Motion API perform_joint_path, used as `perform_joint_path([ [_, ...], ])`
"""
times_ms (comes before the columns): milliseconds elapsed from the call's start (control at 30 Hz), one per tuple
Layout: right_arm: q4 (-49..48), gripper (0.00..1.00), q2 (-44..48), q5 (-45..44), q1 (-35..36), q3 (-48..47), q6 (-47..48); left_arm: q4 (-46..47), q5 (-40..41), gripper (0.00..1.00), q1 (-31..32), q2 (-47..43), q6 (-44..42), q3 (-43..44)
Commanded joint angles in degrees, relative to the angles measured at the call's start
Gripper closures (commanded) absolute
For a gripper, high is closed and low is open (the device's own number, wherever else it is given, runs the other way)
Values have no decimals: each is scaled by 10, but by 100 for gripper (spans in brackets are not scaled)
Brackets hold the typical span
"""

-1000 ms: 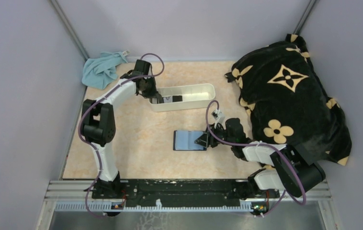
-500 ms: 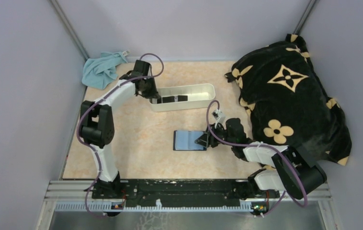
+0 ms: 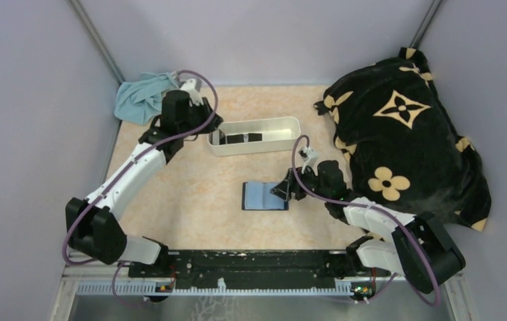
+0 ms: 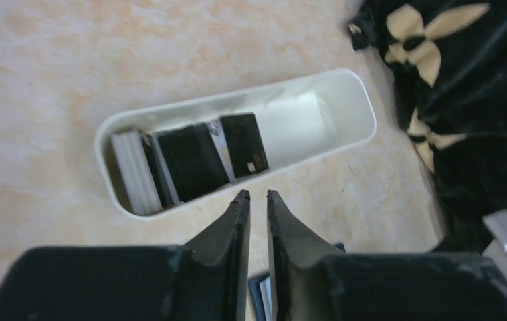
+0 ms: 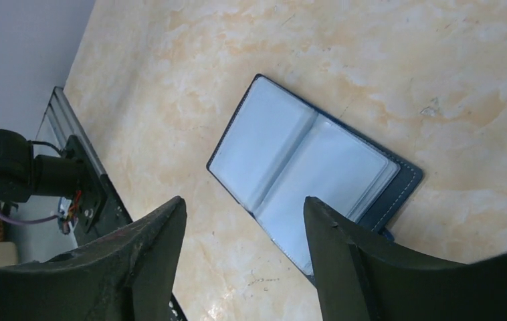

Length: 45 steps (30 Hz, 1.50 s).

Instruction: Take the credit cards out of the card holder

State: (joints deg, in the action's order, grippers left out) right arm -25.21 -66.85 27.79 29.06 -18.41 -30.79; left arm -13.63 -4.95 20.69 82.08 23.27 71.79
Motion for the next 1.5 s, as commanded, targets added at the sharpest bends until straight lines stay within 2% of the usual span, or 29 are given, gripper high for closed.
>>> perform_joint_path([
  [0,85,27,20,-74,18,-71,60,76,6,84,71,-33,-26,-102],
  [100,224,13,-11,-223,102,-159,122,90,31,85,94,-60,-9,-168],
  [133,257,11,-28,-260,125,-185,126,90,44,80,93,-72,3,-191],
  [233,304,8,-79,-315,167,-240,112,77,86,57,89,-112,20,-234],
  [300,322,7,-108,-368,201,-265,109,40,118,38,85,-130,39,-239],
  [400,342,6,-160,-391,233,-303,83,0,161,27,73,-153,64,-252],
  [533,371,7,-219,-433,268,-346,49,-7,145,22,46,-175,81,-279],
  [667,408,7,-268,-479,299,-384,34,-8,142,21,42,-191,84,-299],
  [933,438,7,-324,-498,316,-405,26,-3,139,20,39,-205,86,-330],
  [1133,461,22,-335,-512,316,-400,-5,4,129,20,36,-202,81,-334],
  [1200,456,30,-329,-508,316,-394,-15,7,124,20,35,-197,80,-332],
  [1267,447,41,-321,-500,316,-388,-20,10,116,20,35,-192,79,-331],
  [1400,442,82,-309,-497,315,-379,-26,16,106,20,35,-185,80,-331],
  [1467,437,87,-302,-496,314,-374,-28,17,105,20,34,-185,81,-331],
])
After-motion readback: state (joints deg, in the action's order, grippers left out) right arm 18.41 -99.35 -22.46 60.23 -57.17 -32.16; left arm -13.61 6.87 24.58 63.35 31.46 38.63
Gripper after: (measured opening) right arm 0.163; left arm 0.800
